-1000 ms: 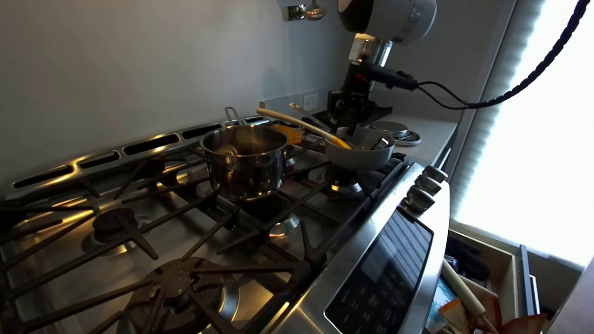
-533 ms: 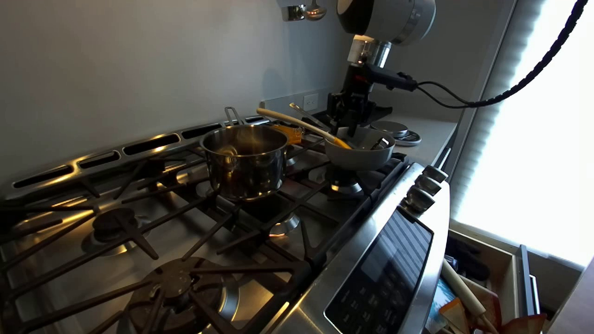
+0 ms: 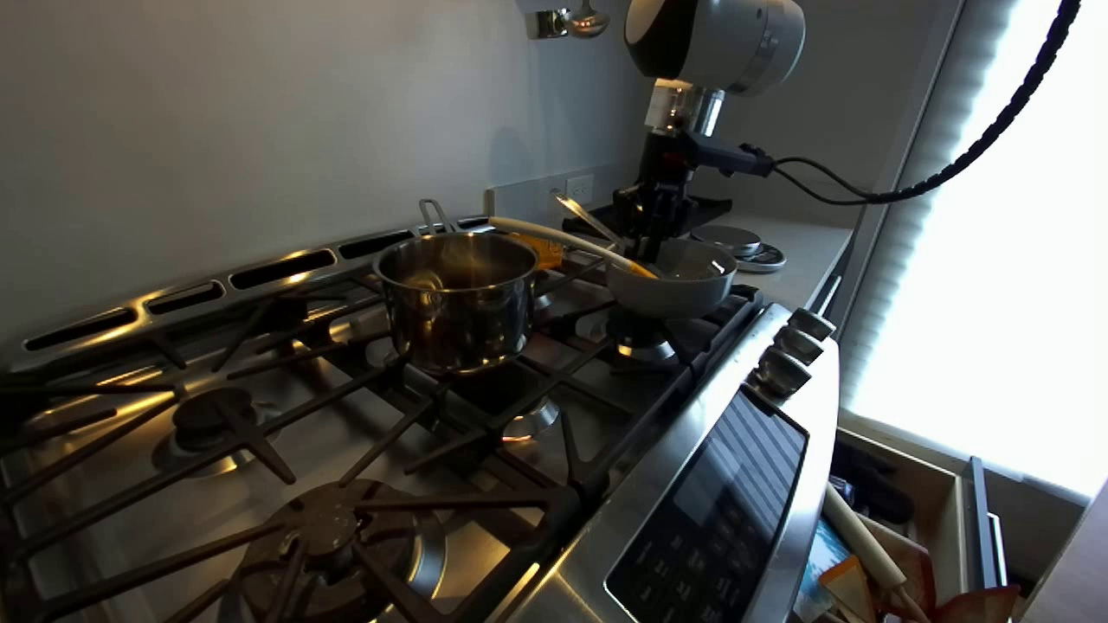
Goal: Remove the serving spoon from the pot
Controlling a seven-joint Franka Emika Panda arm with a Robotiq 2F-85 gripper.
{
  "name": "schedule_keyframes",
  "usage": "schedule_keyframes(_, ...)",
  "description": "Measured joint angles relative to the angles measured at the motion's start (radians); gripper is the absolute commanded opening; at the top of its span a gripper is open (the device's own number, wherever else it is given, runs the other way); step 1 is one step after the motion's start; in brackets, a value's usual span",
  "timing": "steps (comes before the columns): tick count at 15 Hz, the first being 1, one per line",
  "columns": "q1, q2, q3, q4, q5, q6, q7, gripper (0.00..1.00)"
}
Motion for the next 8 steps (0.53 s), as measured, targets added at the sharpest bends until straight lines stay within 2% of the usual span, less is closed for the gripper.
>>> schedule_keyframes(1, -0.001, 0.0, -0.001, 0.0, -0.004, -0.002, -0.001, 0.01)
schedule_keyframes(3, -0.003, 0.002, -0.004, 0.0, -0.007, -0.007, -0.002, 0.05)
schedule_keyframes(8, -0.004, -0.002, -0.003, -0.002, -0.004, -0.009, -0.002, 0.05)
